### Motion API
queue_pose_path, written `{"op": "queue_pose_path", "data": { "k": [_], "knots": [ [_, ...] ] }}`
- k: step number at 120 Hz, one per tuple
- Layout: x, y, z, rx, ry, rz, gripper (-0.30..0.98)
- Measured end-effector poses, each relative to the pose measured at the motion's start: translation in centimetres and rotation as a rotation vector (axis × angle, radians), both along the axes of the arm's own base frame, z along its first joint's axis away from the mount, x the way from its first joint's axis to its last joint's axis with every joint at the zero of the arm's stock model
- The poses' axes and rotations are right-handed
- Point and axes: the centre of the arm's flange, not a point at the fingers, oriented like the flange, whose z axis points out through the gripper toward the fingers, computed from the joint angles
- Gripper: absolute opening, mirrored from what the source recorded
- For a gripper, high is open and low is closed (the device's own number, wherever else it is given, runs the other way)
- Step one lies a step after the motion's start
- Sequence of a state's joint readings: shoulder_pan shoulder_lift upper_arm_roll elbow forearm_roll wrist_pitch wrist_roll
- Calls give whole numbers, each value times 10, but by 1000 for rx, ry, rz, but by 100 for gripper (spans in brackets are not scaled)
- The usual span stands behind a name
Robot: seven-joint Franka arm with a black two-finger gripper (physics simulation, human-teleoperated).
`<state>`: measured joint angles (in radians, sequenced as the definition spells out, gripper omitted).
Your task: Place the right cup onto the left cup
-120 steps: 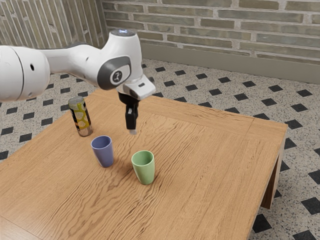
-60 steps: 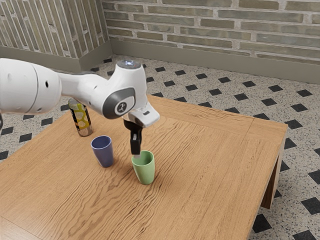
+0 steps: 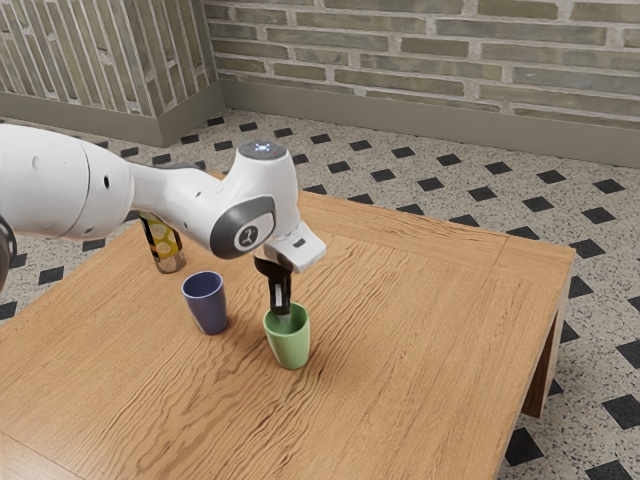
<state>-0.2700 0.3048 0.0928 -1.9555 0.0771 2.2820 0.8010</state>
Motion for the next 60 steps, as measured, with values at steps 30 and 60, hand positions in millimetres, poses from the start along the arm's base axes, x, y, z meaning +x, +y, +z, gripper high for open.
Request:
{"op": "queue_pose_path", "data": {
  "k": [30,60],
  "knots": [
    [1,-4,7,-11,-32,10,-8],
    [-1,4,38,-20,-81,33,-9]
  ]
}}
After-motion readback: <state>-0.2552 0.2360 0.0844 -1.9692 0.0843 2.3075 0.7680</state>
